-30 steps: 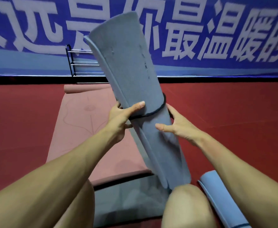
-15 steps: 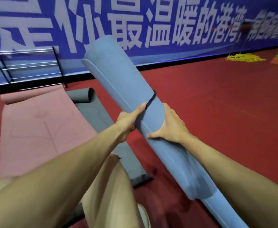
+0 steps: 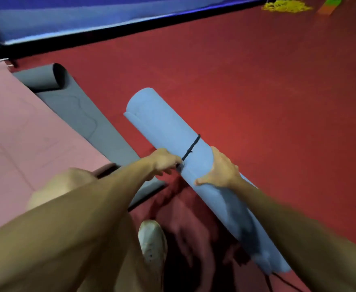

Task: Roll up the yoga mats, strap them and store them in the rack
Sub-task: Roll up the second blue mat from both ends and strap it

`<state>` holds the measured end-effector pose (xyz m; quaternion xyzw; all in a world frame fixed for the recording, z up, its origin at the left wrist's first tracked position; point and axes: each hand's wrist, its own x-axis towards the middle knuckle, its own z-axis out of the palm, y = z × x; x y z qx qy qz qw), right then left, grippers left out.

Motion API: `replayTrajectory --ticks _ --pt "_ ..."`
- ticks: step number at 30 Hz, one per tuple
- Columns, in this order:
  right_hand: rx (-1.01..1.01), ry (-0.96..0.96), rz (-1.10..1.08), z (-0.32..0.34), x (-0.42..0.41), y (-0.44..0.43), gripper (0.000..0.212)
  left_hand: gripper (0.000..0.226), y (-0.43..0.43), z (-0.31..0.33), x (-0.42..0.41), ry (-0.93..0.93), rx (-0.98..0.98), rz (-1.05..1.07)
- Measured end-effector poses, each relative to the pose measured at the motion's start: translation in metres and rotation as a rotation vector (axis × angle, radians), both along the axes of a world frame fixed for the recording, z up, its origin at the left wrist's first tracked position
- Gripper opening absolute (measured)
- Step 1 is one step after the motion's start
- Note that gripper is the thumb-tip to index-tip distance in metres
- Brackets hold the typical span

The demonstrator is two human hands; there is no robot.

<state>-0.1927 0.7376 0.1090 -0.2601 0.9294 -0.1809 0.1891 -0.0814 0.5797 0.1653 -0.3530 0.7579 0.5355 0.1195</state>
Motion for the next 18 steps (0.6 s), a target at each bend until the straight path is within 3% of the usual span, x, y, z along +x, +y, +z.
replayTrajectory --ticks 6,9,18 --pt "0.113 -0.103 -0.048 -0.068 -0.005 0.025 0.123 0.014 0.014 -0.039 -0.039 -0.089 -0.058 -0.140" --pt "0.200 -0.093 -0.032 -0.095 -0.010 0.035 0.124 0.023 0.017 -0.061 -0.049 -0.125 -0.060 -0.181" --pt "0.340 -0.001 -0.006 -0.155 0.012 0.034 0.130 0.019 0.020 -0.112 -0.046 -0.175 -0.019 -0.240"
